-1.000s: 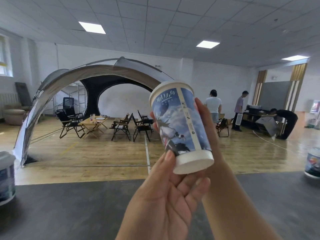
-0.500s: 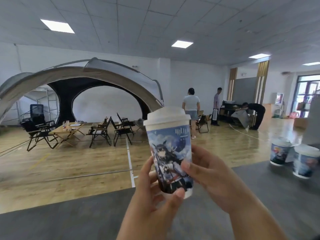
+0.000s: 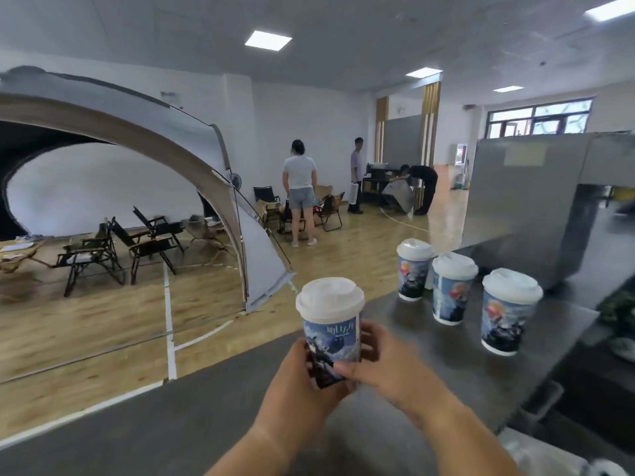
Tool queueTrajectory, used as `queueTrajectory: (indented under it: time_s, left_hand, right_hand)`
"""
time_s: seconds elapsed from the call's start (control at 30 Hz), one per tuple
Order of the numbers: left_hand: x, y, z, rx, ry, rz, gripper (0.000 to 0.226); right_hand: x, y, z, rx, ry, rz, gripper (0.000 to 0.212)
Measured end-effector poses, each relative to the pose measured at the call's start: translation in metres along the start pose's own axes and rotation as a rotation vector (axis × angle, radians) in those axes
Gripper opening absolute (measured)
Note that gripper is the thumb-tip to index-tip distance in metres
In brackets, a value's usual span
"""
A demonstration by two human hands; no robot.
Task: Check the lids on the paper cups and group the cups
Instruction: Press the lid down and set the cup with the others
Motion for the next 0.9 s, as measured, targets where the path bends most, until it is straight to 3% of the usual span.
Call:
queueTrajectory:
  time_s: [0.1,0.23,0.4,0.73,0.9]
  left_hand:
    - [-0.053,-0.056,-0.016,0.059,-0.017,-0.028,0.056]
    - [-0.093,-0.119,-0.03,0.109,-0.114,-0.027,0.055]
    - [-0.119,-0.182,-0.035,0.124,-0.21,-0.047,0.052]
    - [-0.132,-0.257,-0.045,0.179,-0.243,-0.006,0.054]
    - [-0.131,-0.256,-0.053,0.214,-0.247,-0.044,0.071]
  right_hand:
    - [0.056,-0.031,0.038,-0.067,0.052,0.03,0.074]
    - [0.106,-0.075,0.071,-0.088,-0.074,0.065,0.031]
    - [0.139,-0.122,0.088,-0.154,-0.238,0.053,0.048]
    - [0.166,-0.162,0.108,-0.174,-0.166,0.147,0.036]
    - [0.169,-0.15,0.122,-0.237,-0.167,0.19,0.032]
Point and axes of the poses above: each hand's wrist, its own y-axis away from the middle knuckle, its own x-axis out of the back of the hand, z = x × y, the point moved 10 cm from there along -y, towards the middle knuckle, and after that the axes turned 3 degrees about -z, right-handed, at the moved point
